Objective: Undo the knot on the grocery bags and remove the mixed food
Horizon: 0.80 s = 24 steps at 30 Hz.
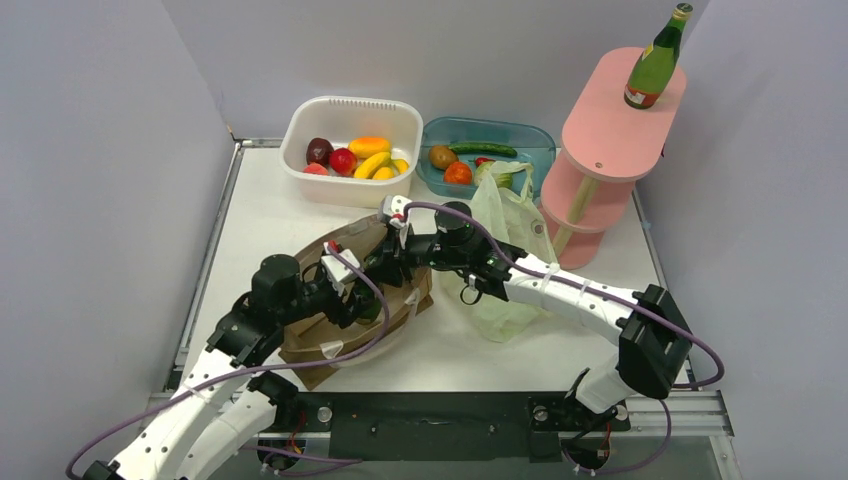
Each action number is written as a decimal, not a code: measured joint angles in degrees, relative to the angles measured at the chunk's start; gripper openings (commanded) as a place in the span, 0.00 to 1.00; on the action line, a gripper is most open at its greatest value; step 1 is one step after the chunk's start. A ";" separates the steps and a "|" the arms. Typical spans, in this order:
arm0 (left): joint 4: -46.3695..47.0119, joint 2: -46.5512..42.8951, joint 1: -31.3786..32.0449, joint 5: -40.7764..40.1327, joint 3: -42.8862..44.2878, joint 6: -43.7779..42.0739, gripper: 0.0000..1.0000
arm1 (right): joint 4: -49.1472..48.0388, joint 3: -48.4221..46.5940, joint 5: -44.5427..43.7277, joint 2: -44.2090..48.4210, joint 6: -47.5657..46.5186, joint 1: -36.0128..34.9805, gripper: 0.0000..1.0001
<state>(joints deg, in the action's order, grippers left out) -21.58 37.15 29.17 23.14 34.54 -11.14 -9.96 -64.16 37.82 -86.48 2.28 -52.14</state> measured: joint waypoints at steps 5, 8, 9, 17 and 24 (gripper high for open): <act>-8.61 0.72 -0.48 -0.02 7.65 -2.47 0.49 | 0.61 -1.64 1.84 1.16 1.92 1.07 0.00; -12.37 0.90 -0.52 -0.31 10.71 -4.31 0.58 | 1.38 -2.73 2.36 1.49 2.75 1.09 0.00; -13.38 0.87 -0.57 -0.35 11.47 -4.83 0.64 | 1.86 -3.19 2.49 1.49 3.04 1.09 0.00; -17.29 -1.14 -0.74 0.33 14.05 -7.89 0.88 | 6.88 -5.22 -0.66 0.83 3.21 4.13 0.00; -16.96 0.48 -0.74 -7.67 13.99 -5.90 0.97 | 7.63 -7.10 -2.47 -0.72 4.59 5.53 0.00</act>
<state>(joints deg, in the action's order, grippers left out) -38.54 37.63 28.42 15.46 48.53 -17.04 -2.33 -71.26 35.35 -87.20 6.87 -46.61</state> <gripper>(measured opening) 0.943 0.299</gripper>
